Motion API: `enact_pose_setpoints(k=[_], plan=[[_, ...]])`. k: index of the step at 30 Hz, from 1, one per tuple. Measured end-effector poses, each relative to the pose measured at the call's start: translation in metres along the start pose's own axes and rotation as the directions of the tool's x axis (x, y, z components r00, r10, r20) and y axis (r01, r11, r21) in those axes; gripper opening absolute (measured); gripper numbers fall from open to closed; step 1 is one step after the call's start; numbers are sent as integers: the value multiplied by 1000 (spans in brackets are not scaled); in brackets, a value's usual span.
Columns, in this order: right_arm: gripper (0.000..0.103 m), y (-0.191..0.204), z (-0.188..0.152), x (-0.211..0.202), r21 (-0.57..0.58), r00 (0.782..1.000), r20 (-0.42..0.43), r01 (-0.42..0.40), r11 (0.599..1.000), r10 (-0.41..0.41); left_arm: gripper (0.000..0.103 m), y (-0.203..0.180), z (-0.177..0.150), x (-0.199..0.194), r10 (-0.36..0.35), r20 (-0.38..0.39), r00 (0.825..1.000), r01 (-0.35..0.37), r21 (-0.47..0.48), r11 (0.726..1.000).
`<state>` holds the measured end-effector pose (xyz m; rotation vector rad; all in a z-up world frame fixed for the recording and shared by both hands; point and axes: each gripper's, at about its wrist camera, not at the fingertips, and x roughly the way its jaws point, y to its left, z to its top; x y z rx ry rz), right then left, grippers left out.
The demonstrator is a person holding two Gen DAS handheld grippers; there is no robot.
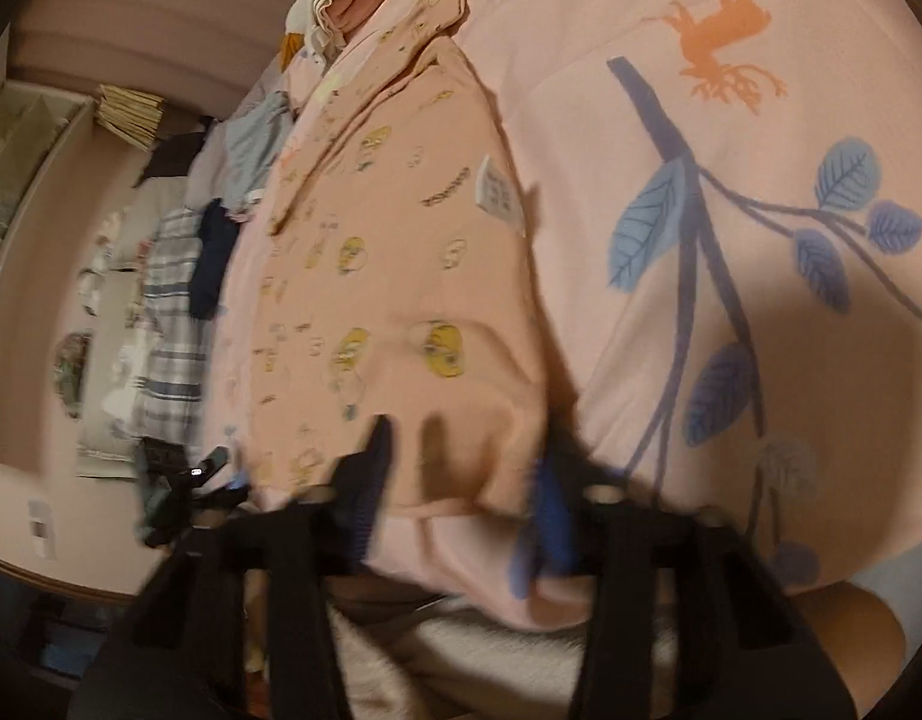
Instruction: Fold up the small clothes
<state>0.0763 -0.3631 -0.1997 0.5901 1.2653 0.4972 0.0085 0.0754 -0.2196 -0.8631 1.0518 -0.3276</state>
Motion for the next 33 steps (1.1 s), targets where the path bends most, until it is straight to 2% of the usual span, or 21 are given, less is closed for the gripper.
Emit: enact_pose_setpoints(k=[1,2,4,5,8,12,15,18,20,22,24,25,27,28,29,30,32,33], plan=[[19,-1,1,1,15,1000,12,-4,1000,4,43,-3,-1,2,9,2,1000,-9,3,1000],[13,-5,2,1,46,999,22,-31,998,30,29,-6,-1,6,15,-6,1000,-15,8,1000],[10,-6,3,1,69,998,48,-54,996,51,12,-10,0,12,39,-15,999,-39,3,999],[10,-4,3,-1,57,997,62,-54,997,51,8,-10,-2,11,52,-7,999,-52,6,999],[9,1,6,-8,39,991,98,-95,995,91,8,-17,-2,5,59,13,998,-60,40,997],[9,10,31,-24,39,970,172,-182,982,173,8,-36,17,-6,-44,80,996,38,77,996],[9,25,69,-27,29,959,216,-193,981,182,8,-54,57,-8,-112,130,985,104,60,993],[9,52,130,-21,-7,949,249,-199,980,195,8,-74,109,-8,-150,184,971,138,74,988],[9,72,171,-17,-53,941,277,-186,981,194,8,-88,159,-7,-167,258,952,148,92,985],[9,83,219,0,-71,947,285,-133,989,148,8,-86,198,4,-149,296,944,136,63,989],[9,80,276,40,-25,964,261,-46,999,51,8,-71,246,33,-83,301,950,93,-19,995],[9,74,297,61,-3,971,239,-9,1000,10,8,-64,266,50,-28,297,954,43,-45,998],[14,61,323,98,50,977,191,90,995,-98,8,-45,300,92,142,242,960,-119,-105,987],[14,51,337,120,87,973,152,160,983,-172,8,-36,306,106,190,208,959,-164,-136,977],[15,45,342,130,106,974,126,175,979,-188,8,-24,312,117,217,171,961,-185,-186,965],[14,40,346,135,121,977,114,165,979,-179,8,-14,314,119,174,171,970,-132,-231,964],[17,43,347,126,82,974,140,167,983,-177,8,-13,315,107,118,190,975,-76,-216,974],[28,54,344,113,13,966,164,199,980,-198,8,-18,312,97,123,201,972,-87,-178,980]])
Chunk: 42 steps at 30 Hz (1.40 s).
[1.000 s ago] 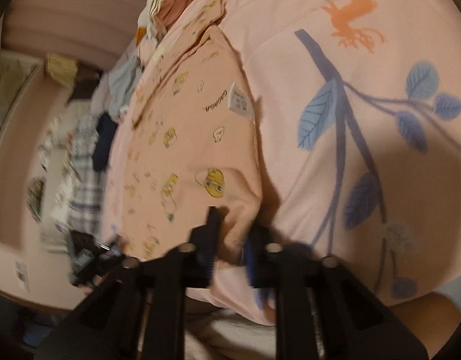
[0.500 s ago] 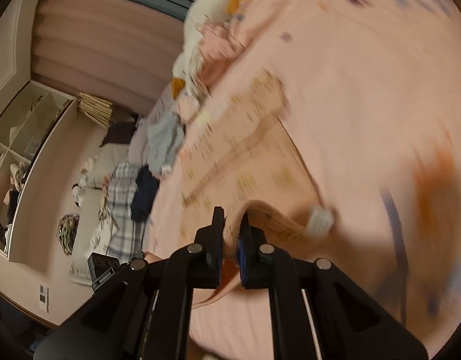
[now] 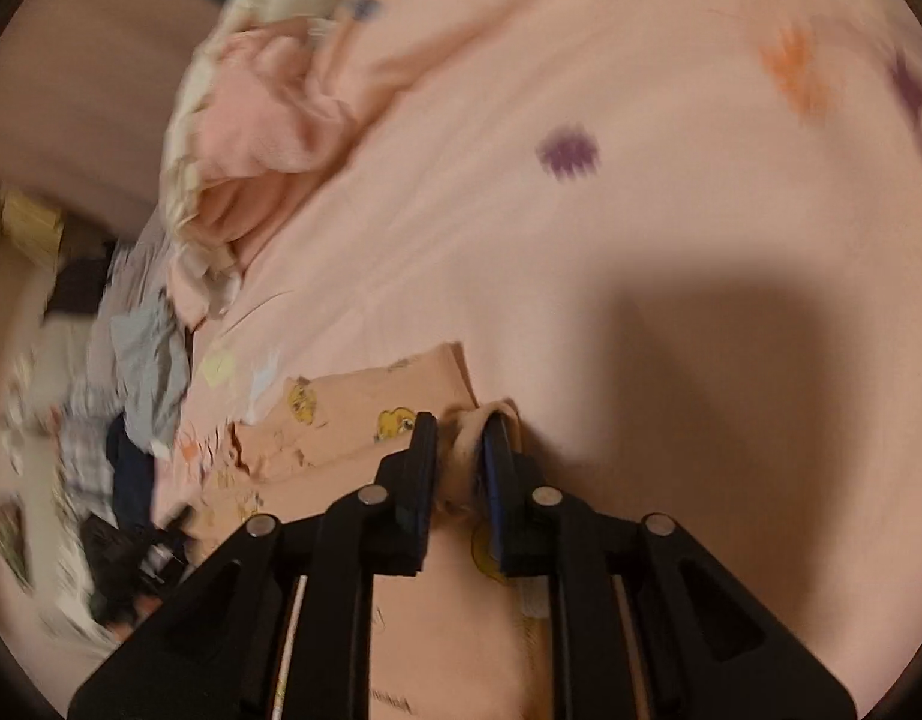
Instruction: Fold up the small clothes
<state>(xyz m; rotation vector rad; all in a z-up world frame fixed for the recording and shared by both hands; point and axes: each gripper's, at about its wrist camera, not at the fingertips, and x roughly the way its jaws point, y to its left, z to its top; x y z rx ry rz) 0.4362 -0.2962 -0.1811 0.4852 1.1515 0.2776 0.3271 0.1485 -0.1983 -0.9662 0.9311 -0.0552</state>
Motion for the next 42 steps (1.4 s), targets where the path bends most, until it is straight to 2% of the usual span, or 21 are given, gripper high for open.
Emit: enact_pose_setpoints(k=[1,2,4,6,7,9,10,13,14,16,17,19,21,22,23,24,27,31,34,39,42], plan=[[39,7,-1,-11,-58,999,25,28,998,-27,15,-6,-1,-10,21,13,1000,-21,37,999],[61,19,-4,-26,-137,996,63,75,988,-67,29,-14,-6,-23,54,32,998,-57,94,994],[64,38,-19,-53,-237,988,122,120,964,-93,36,-32,-19,-39,92,46,995,-100,230,968],[55,43,-31,-58,-292,993,96,100,951,-75,36,-49,-42,-48,62,27,998,-68,373,925],[51,46,-39,-53,-310,997,53,77,948,-63,36,-53,-54,-46,43,6,999,-42,387,921],[25,50,-54,-23,-331,995,-66,43,943,-69,36,-58,-62,-20,44,-69,997,-14,388,922],[21,56,-57,4,-339,989,-109,56,939,-98,36,-63,-64,4,56,-109,992,-9,396,918],[14,73,-38,46,-330,986,-21,148,932,-164,31,-78,-51,65,194,-73,978,-148,415,898],[14,80,-24,54,-338,985,32,168,926,-167,27,-83,-43,72,221,-21,975,-193,408,892],[20,82,7,51,-237,981,95,190,953,-172,27,-89,-18,70,217,56,975,-224,293,930],[22,80,15,42,-183,986,88,159,970,-145,27,-90,-10,57,173,67,983,-184,228,956],[21,79,15,10,-171,996,83,27,985,-13,27,-91,-5,23,70,107,992,-90,188,978],[47,77,-1,-31,-227,996,85,-14,974,34,38,-93,-13,-18,44,151,988,-77,223,972],[58,72,-14,-51,-229,996,85,-16,973,36,54,-90,-26,-42,56,156,986,-93,242,966],[78,62,-26,-70,-201,996,81,-24,979,41,73,-85,-40,-60,52,149,987,-88,241,967],[88,46,-42,-88,-136,996,71,-42,990,52,79,-79,-50,-68,47,133,990,-77,236,969],[88,16,-86,-97,2,994,9,-109,994,109,82,-37,-98,-96,-34,5,999,33,171,985],[84,-12,-148,-60,152,978,-141,-129,980,151,82,3,-147,-67,-160,-171,972,164,12,986],[82,-14,-165,-44,218,972,-122,-171,961,201,82,11,-163,-29,-153,-208,966,151,-25,988],[82,-9,-154,-31,289,960,-6,-267,919,281,82,-4,-145,-15,-186,-5,982,186,-7,982],[77,-15,-140,-27,372,946,50,-315,873,320,82,-9,-127,3,-176,66,982,178,-35,983]])
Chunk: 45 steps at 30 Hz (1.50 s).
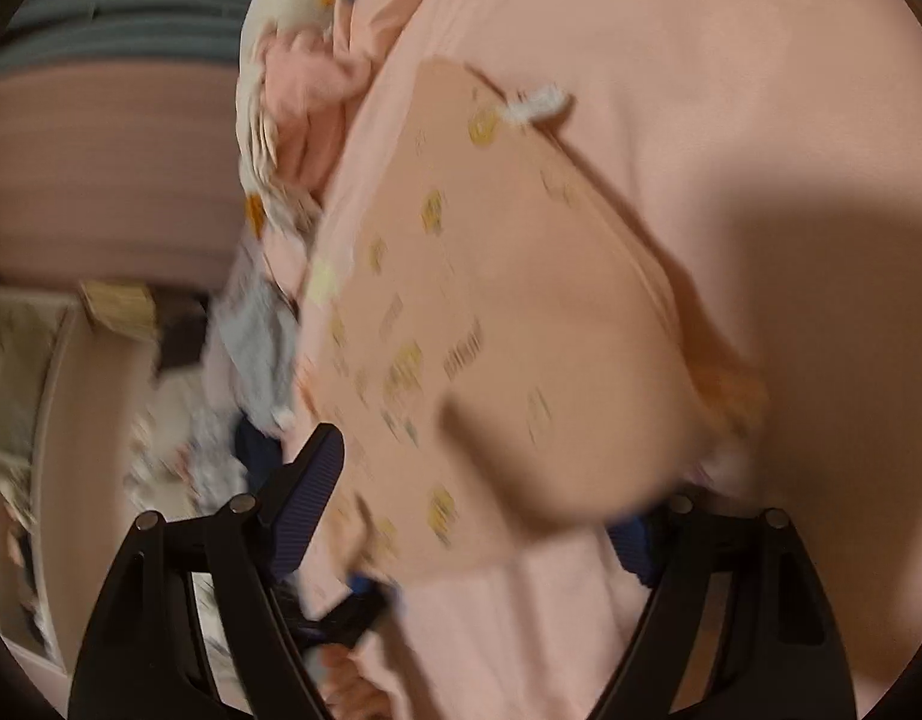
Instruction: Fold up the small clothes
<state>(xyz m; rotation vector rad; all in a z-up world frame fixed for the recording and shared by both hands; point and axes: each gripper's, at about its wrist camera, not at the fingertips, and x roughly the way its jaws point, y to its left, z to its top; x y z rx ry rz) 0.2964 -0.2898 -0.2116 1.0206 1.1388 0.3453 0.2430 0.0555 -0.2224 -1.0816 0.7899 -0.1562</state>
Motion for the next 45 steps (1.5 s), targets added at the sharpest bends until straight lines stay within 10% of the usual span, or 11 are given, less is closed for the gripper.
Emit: enact_pose_setpoints(k=[2,4,5,7,10,19,25,29,36,41,45], plan=[[66,2,10,7,-4,1000,19,-10,1000,10,82,-4,5,4,-7,61,998,7,-7,1000],[27,2,15,18,-62,999,36,42,997,-40,76,-9,6,11,19,90,996,-20,14,1000],[5,0,16,23,-89,997,38,73,993,-70,54,-8,6,10,52,96,994,-56,32,998],[2,-8,14,23,-110,998,62,36,993,-29,16,-7,8,16,175,100,980,-181,53,982],[7,-4,16,13,-121,999,42,4,993,1,8,-3,12,9,171,91,981,-173,16,985],[7,45,-50,-89,-387,1000,25,0,922,11,7,-40,-34,-91,106,47,993,-112,158,981],[11,-33,-111,-101,-387,970,-38,209,898,-242,7,29,-92,-109,293,-100,951,-278,147,949],[12,-53,-112,-131,-362,969,-18,222,905,-245,11,59,-94,-149,251,-72,965,-246,78,966],[17,26,-118,-171,-529,819,363,574,626,-444,11,2,-79,-211,343,250,906,-398,222,890],[17,68,-103,-145,-631,917,320,394,669,-238,11,-47,-80,-166,196,240,951,-277,374,885],[17,53,-88,-75,-594,957,170,289,750,-233,11,-46,-95,-97,370,239,898,-440,461,771]])
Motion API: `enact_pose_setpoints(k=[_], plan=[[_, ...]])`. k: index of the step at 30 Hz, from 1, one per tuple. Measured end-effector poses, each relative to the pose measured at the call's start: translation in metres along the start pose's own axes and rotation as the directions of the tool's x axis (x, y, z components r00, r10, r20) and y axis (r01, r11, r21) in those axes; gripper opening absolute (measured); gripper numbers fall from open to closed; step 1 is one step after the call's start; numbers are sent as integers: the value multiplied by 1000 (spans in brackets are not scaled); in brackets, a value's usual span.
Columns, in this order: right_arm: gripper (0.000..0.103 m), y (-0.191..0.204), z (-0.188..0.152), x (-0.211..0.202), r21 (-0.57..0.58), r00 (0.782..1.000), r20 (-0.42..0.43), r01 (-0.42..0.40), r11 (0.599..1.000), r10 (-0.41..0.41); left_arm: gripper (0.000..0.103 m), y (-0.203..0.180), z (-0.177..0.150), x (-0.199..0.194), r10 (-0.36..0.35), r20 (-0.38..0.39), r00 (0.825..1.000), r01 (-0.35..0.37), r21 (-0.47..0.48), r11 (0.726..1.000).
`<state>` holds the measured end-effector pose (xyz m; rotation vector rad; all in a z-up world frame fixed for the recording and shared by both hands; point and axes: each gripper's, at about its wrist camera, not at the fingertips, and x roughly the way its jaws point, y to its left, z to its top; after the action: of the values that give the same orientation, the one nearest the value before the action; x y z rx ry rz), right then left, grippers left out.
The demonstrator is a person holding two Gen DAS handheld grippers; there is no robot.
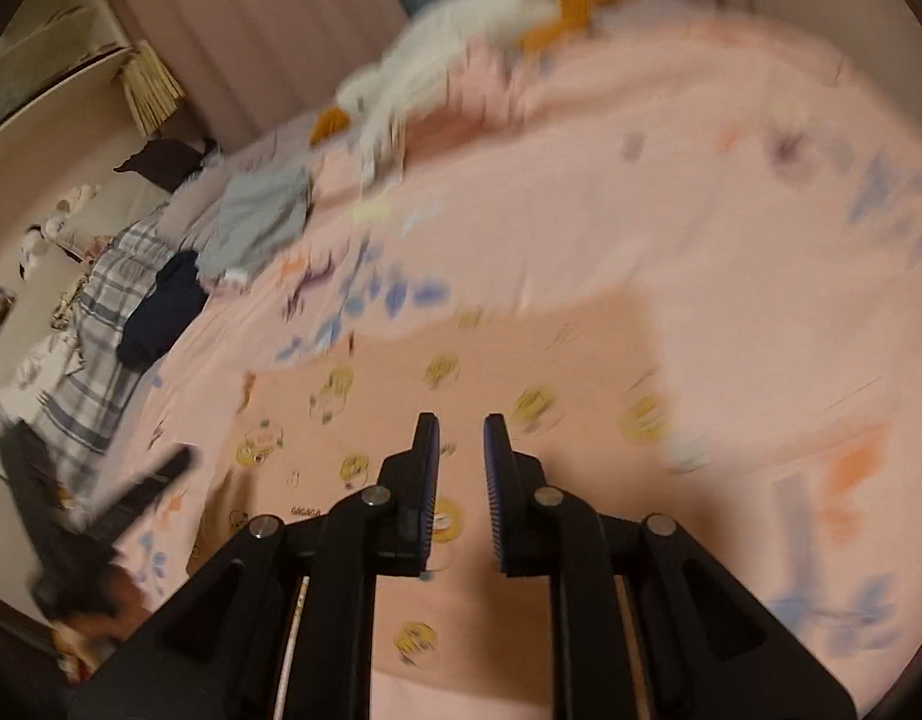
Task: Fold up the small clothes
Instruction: 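Press the folded shirt flat with both tools' fingers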
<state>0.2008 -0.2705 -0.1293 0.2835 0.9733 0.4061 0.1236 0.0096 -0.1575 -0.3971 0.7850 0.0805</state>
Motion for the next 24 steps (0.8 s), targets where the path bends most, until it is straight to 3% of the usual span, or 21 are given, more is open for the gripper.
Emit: enact_pose_setpoints(k=[2,3,6,10,24], plan=[[15,-11,-19,38,30,996,-84,14,999,-11,11,-8,-13,34,154,-130,979,-145,79,986],[3,-15,-28,57,-2,986,-134,99,995,-98,11,-10,-19,42,189,-137,972,-175,111,978],[7,1,-38,47,-124,985,-76,142,982,-152,11,-16,-23,42,211,-68,975,-201,134,970],[7,-2,-38,46,-139,981,-66,172,975,-182,11,-20,-22,49,238,-64,969,-227,139,964],[7,4,-36,57,-137,986,-50,154,979,-162,11,-31,-26,48,271,-47,962,-257,190,947]])
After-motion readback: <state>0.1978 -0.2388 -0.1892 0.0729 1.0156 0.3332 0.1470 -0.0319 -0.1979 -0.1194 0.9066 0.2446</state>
